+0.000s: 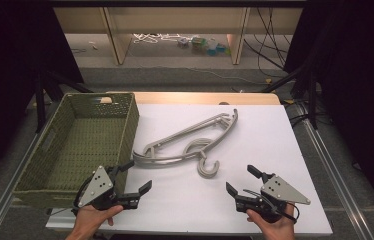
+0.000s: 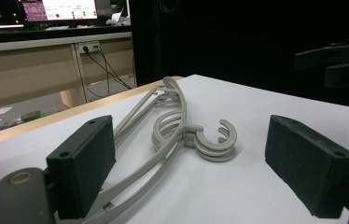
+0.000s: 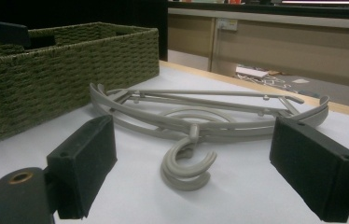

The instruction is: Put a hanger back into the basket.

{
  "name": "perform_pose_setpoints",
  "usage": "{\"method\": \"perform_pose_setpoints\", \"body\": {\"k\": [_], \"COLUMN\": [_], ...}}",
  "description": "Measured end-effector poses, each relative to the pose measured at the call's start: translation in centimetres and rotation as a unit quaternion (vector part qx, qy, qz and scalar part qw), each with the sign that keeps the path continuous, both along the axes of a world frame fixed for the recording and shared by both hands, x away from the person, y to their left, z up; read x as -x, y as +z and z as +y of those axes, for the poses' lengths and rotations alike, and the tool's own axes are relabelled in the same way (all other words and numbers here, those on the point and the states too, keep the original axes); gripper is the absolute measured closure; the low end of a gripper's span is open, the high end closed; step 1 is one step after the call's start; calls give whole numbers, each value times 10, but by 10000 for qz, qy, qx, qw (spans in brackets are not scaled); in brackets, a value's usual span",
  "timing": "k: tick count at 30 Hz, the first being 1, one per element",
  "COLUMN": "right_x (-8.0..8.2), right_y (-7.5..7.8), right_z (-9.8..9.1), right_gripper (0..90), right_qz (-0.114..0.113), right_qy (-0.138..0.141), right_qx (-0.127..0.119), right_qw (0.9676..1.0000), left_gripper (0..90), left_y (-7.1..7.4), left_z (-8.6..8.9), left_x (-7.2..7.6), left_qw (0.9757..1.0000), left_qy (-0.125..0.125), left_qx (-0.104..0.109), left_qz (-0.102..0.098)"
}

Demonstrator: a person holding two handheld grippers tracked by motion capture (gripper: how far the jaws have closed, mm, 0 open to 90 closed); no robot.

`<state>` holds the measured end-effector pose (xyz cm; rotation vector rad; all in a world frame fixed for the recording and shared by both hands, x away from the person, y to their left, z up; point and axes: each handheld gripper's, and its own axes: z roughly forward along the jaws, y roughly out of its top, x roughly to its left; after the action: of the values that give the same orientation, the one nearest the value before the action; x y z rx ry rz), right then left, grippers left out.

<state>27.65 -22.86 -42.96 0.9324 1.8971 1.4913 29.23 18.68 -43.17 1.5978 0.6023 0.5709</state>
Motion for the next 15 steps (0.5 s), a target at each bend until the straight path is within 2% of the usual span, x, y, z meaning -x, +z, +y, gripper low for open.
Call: {"method": "perform_pose_setpoints", "body": {"k": [7,10,11,13,14,15], "right_x": [0,0,0,0,0,-1], "right_y": [0,0,1,1,1,1], "right_z": [1,0,-2,-3,-3,-3], "right_gripper": [155,156,156,156,156,156], "right_qz": [-18,-105,-72,-72,-72,-92], "right_qy": [-20,-26,-81,-42,-42,-56], "right_qx": [-16,-78,-36,-77,-77,-79], "right_qw": [10000,9999,9999,9999,9999,9999], "left_gripper": [158,158,158,158,158,158], "left_y": [0,-1,-1,-1,-1,-1], "left_z": [-2,-2,-2,-2,-3,-2], "left_x": [0,0,-1,-1,-2,-1], "left_qw": [10000,10000,10000,9999,10000,9999], "left_qy": [-4,-3,10,37,2,57], "left_qx": [30,-24,-55,-18,29,-46], "left_qz": [-20,54,28,102,60,98]}}
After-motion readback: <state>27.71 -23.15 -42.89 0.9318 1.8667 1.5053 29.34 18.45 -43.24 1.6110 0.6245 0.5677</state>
